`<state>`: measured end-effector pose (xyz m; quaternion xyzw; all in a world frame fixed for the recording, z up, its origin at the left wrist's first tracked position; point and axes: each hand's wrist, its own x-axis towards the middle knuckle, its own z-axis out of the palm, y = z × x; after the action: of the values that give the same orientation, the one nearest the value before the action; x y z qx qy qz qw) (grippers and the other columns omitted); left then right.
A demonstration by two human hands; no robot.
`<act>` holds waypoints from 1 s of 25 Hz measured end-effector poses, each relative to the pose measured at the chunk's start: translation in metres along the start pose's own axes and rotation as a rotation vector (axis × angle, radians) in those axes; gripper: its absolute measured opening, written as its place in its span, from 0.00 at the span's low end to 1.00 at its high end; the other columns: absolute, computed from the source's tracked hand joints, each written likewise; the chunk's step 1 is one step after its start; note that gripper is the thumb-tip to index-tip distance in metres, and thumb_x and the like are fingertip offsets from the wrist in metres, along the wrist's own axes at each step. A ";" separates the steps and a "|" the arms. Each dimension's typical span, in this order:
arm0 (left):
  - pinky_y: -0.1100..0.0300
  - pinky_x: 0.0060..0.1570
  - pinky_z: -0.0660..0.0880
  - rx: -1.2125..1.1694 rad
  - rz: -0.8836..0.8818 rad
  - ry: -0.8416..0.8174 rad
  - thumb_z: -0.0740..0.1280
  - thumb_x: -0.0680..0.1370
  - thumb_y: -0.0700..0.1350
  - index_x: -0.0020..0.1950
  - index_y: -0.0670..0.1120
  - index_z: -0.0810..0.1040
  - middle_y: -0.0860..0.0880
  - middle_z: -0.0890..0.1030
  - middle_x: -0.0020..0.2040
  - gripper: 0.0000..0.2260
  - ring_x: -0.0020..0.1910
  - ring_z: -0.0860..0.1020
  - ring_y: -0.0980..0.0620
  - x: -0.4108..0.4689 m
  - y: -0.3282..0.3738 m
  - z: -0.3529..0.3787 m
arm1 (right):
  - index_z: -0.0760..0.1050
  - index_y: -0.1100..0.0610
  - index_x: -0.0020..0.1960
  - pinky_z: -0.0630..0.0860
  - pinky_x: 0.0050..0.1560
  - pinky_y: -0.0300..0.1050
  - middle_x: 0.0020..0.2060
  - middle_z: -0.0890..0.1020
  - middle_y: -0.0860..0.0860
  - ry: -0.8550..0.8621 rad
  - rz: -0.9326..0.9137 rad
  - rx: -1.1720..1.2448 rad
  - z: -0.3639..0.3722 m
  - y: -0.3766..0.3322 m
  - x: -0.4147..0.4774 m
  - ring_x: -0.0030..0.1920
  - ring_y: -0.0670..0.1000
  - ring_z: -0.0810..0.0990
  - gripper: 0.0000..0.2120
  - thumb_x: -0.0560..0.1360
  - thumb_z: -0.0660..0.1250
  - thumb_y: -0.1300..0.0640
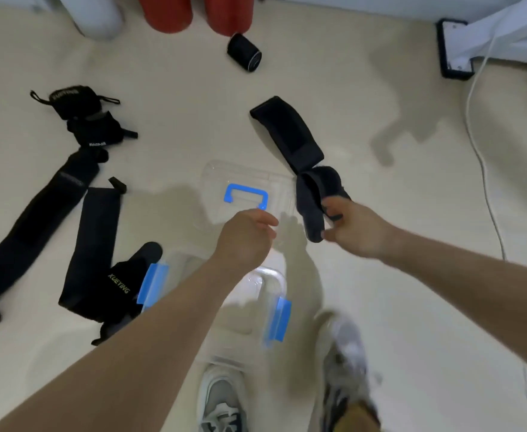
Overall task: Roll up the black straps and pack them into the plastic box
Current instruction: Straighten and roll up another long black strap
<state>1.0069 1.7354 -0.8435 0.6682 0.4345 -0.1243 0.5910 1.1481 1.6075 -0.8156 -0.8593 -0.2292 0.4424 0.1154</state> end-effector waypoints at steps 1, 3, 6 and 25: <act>0.64 0.46 0.72 -0.046 -0.019 0.000 0.58 0.78 0.34 0.51 0.48 0.79 0.49 0.82 0.46 0.14 0.44 0.76 0.52 0.008 0.007 0.002 | 0.63 0.56 0.76 0.72 0.54 0.35 0.60 0.74 0.51 -0.002 0.009 0.015 -0.011 -0.004 0.014 0.59 0.54 0.74 0.29 0.76 0.66 0.61; 0.66 0.45 0.71 -0.113 -0.053 0.031 0.57 0.78 0.34 0.54 0.48 0.79 0.49 0.82 0.49 0.14 0.46 0.76 0.52 0.029 0.023 0.007 | 0.60 0.55 0.77 0.70 0.61 0.41 0.68 0.73 0.53 -0.005 0.007 0.014 -0.029 -0.012 0.053 0.64 0.54 0.74 0.31 0.77 0.66 0.62; 0.73 0.37 0.70 -0.276 -0.123 0.029 0.57 0.79 0.34 0.63 0.48 0.77 0.51 0.79 0.55 0.17 0.41 0.76 0.56 0.073 0.039 0.017 | 0.58 0.55 0.79 0.67 0.65 0.41 0.73 0.68 0.55 0.032 0.006 0.074 -0.044 -0.019 0.126 0.70 0.55 0.70 0.34 0.76 0.67 0.63; 0.57 0.41 0.74 -0.829 -0.163 0.228 0.54 0.63 0.26 0.50 0.41 0.84 0.45 0.81 0.37 0.25 0.39 0.78 0.48 0.068 0.060 -0.039 | 0.82 0.61 0.57 0.76 0.49 0.42 0.46 0.84 0.52 -0.309 0.037 0.796 -0.050 -0.008 0.086 0.51 0.53 0.80 0.13 0.78 0.61 0.61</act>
<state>1.0772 1.8043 -0.8386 0.3476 0.5614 0.0892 0.7457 1.2298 1.6578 -0.8442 -0.6754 -0.0398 0.6217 0.3945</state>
